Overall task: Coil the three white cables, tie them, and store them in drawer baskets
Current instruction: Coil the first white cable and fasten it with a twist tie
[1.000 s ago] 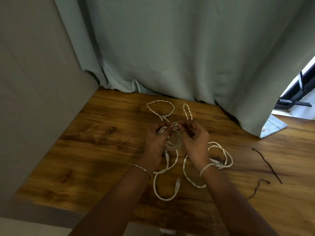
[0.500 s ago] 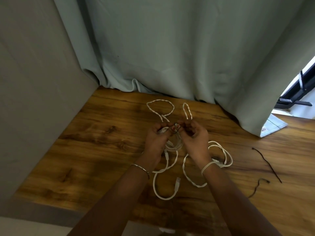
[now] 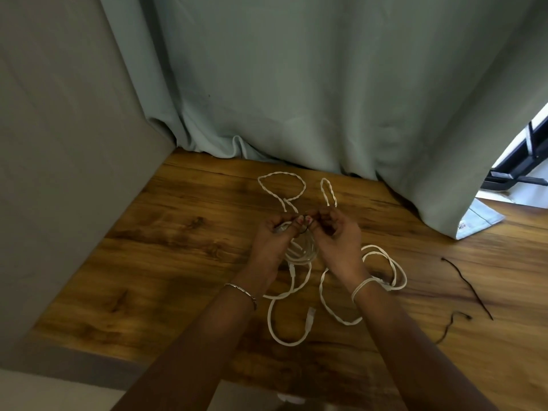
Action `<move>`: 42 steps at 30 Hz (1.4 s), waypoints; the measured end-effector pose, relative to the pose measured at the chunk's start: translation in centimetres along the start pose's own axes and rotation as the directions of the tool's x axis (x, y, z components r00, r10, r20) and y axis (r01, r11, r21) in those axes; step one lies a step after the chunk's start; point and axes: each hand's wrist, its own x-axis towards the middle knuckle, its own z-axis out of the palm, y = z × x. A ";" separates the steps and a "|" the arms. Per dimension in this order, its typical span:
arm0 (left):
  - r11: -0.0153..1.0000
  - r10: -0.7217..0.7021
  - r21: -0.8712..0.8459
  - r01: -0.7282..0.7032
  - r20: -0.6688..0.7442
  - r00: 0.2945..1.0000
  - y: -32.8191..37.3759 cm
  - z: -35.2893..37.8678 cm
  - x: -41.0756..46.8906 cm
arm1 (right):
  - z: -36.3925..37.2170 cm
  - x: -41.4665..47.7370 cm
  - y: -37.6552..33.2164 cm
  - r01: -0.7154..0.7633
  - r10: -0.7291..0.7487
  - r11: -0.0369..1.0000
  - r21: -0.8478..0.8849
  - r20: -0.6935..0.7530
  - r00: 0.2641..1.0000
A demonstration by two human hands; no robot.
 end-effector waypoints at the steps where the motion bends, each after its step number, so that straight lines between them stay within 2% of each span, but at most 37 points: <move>1: 1.000 0.001 0.005 -0.001 0.010 1.000 0.1 -0.1 0.0 | 0.1 0.0 0.0 -0.010 0.010 1.000 -0.002 -0.007 1.000; 8: 0.998 -0.024 -0.054 0.027 0.053 0.998 0.2 -1.0 -0.1 | 0.4 0.0 -0.3 -0.047 0.047 0.999 -0.012 0.011 0.999; 12: 1.000 -0.001 -0.028 0.002 0.049 0.999 0.5 -1.6 -0.2 | 0.8 0.0 -0.6 -0.042 0.042 0.999 -0.012 0.052 0.998; 17: 0.998 -0.024 -0.055 0.027 0.067 0.997 0.2 -2.4 0.1 | 1.3 0.1 -1.0 -0.090 0.085 0.988 0.123 0.038 0.996; 20: 0.996 -0.047 -0.073 0.052 0.077 0.996 0.0 -2.9 0.3 | 1.5 0.3 -1.0 -0.050 0.048 0.998 0.034 0.057 0.997; 23: 0.992 -0.073 -0.095 0.082 0.092 0.993 0.0 -3.5 0.5 | 1.6 0.5 -1.2 0.091 -0.083 0.984 -0.153 0.058 0.995; 26: 0.991 -0.090 -0.093 0.099 0.098 0.991 0.1 -3.9 0.7 | 1.9 0.9 -1.8 0.266 -0.252 0.908 -0.323 0.087 0.964; 29: 0.986 -0.119 -0.105 0.131 0.110 0.987 0.5 -4.5 0.9 | 2.3 1.5 -2.4 0.336 -0.318 0.845 -0.416 0.116 0.941; 33: 0.979 -0.138 -0.128 0.158 0.155 0.978 1.2 -5.3 1.3 | 3.2 2.1 -2.9 0.403 -0.373 0.795 -0.453 0.157 0.914; 36: 0.985 -0.126 -0.092 0.142 0.168 0.978 1.6 -6.1 1.6 | 3.8 2.3 -3.2 0.423 -0.395 0.805 -0.415 0.157 0.905; 42: 0.997 -0.049 -0.056 0.060 0.177 0.983 2.1 -8.7 2.6 | 6.2 2.8 -4.3 0.380 -0.326 0.829 -0.409 0.198 0.924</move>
